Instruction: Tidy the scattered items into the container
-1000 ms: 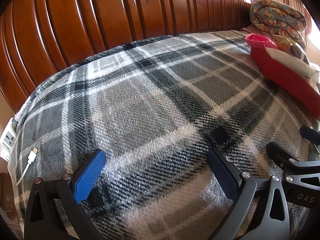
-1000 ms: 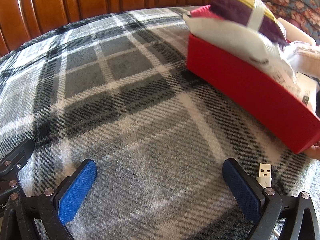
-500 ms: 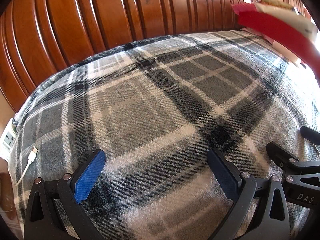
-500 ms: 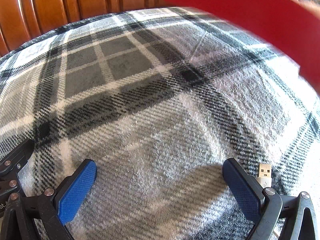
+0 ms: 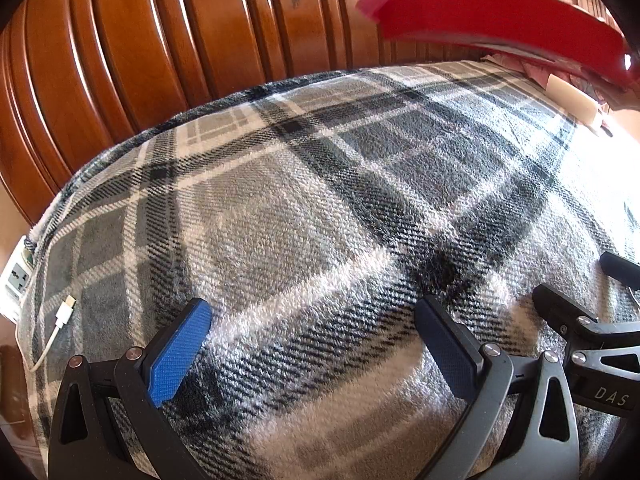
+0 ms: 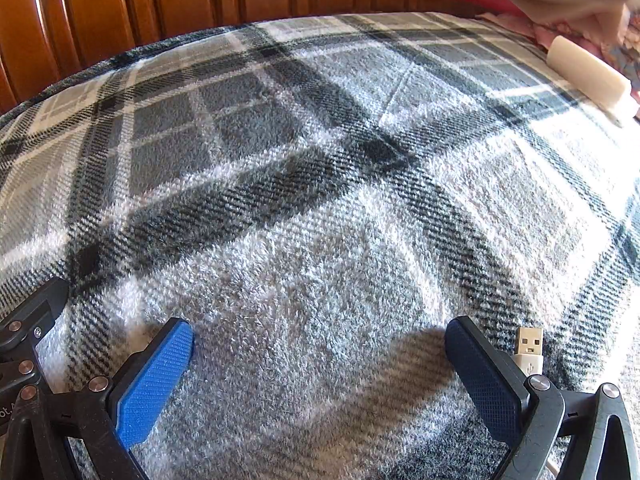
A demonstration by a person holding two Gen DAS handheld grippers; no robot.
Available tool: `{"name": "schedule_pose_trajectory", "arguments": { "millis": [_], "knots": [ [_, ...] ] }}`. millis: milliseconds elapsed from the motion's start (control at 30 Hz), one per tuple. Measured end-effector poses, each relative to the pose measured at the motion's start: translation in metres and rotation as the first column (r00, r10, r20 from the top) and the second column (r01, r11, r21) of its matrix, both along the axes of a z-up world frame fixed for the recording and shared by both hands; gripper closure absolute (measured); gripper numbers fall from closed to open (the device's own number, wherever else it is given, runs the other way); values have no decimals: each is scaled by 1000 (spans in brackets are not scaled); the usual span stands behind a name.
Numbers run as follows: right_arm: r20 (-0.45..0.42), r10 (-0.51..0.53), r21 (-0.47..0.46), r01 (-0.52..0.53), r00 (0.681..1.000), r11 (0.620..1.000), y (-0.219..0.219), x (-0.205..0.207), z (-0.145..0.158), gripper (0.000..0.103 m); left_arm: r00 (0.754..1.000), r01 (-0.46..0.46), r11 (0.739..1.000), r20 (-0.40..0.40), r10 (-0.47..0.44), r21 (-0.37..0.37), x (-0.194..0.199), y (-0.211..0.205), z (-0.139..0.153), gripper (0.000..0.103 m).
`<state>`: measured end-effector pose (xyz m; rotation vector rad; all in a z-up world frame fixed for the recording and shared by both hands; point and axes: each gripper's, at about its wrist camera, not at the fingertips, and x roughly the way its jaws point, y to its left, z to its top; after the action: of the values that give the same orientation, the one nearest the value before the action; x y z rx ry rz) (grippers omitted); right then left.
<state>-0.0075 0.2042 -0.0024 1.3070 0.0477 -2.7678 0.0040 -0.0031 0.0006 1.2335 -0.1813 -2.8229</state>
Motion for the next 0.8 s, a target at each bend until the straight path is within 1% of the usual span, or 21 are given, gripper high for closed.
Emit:
{"name": "schedule_pose_trajectory", "arguments": {
  "millis": [800],
  "knots": [
    [-2, -2, -2, 2, 1000, 1000, -2, 0, -2, 0, 1000, 0, 1000, 1, 0, 0, -3, 0, 11, 0]
  ]
}}
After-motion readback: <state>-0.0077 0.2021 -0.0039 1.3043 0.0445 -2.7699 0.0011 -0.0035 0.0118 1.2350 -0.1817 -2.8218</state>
